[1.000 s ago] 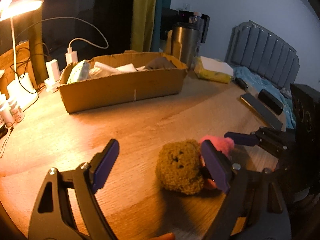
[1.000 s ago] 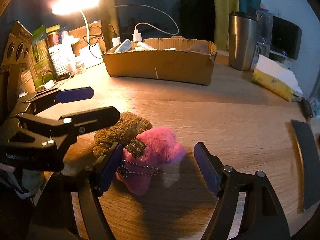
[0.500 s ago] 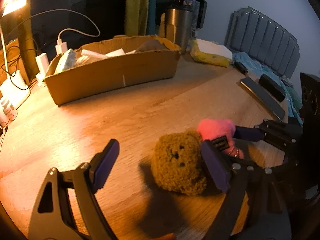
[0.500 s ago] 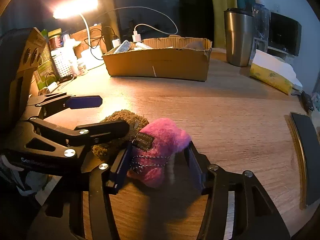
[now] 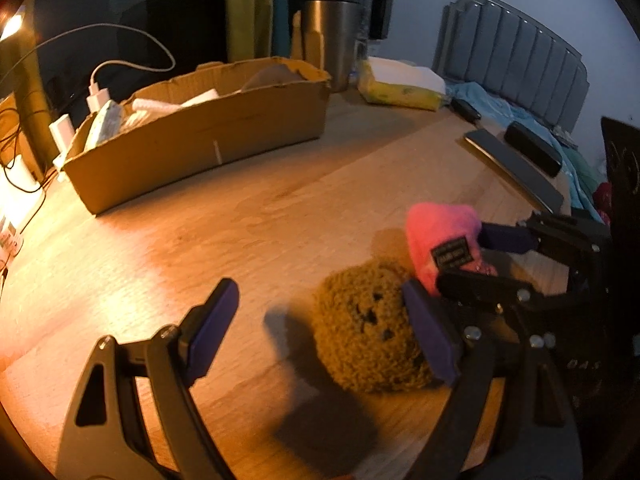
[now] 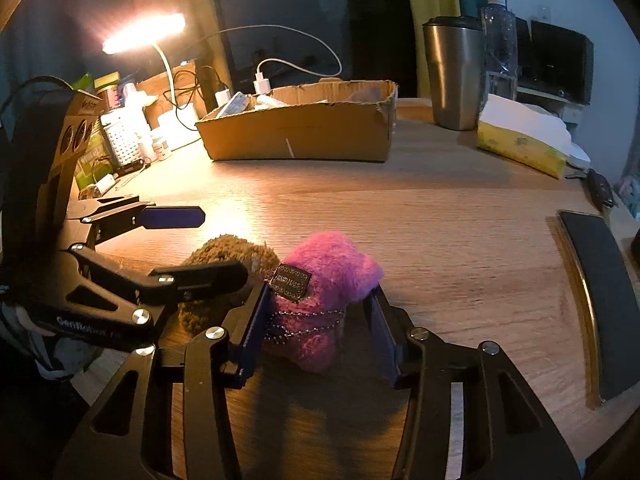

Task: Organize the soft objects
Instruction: 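Grasp the brown teddy bear with the left gripper while the right gripper grasps the pink plush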

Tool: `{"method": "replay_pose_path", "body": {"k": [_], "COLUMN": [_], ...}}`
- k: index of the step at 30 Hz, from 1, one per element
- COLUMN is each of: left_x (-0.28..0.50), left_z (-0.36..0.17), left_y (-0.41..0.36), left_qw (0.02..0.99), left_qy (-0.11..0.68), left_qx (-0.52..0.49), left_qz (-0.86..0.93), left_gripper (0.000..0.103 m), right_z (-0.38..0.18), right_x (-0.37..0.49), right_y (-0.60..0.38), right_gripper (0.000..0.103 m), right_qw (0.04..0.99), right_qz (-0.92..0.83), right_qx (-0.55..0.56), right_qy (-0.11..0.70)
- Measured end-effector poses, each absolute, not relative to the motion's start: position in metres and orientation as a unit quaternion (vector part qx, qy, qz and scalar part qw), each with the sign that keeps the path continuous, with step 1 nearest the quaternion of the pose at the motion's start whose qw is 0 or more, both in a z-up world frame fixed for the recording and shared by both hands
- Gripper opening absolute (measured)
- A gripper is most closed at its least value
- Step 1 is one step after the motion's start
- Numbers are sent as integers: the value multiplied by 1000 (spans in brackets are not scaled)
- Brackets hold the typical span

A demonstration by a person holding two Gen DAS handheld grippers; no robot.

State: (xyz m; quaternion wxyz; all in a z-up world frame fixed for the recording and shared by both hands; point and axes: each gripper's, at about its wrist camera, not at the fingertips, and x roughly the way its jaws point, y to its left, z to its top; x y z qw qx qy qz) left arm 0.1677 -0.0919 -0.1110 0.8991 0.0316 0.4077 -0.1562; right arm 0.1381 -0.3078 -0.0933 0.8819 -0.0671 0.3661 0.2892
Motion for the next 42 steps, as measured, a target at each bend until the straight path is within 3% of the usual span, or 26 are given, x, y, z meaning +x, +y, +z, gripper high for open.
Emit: {"method": "replay_pose_path", "body": {"k": [18,20,26,42], "left_x": [158,159,159,155], "left_z": [-114,-115,-118,-92], "left_y": [-107,-108,-109,-99], "left_qw": [890,887,879,895], "left_qy": [413,417,428,389], "left_qx": [64,64,63,30], "left_qz": [-181,-186,-200,-215], "left_gripper": [84,65,49,47], "right_z": [-87,-85,-81,-61], "right_x": [141,140,140,141], "right_y": [-341,-343,-345,-335], "right_gripper": [49,49,49,49], "right_qw": [899,901,904,909], "right_qz": [253,252,251,259], "right_qx": [-34,-31,-32,-56], "right_qy": [355,352,346,322]}}
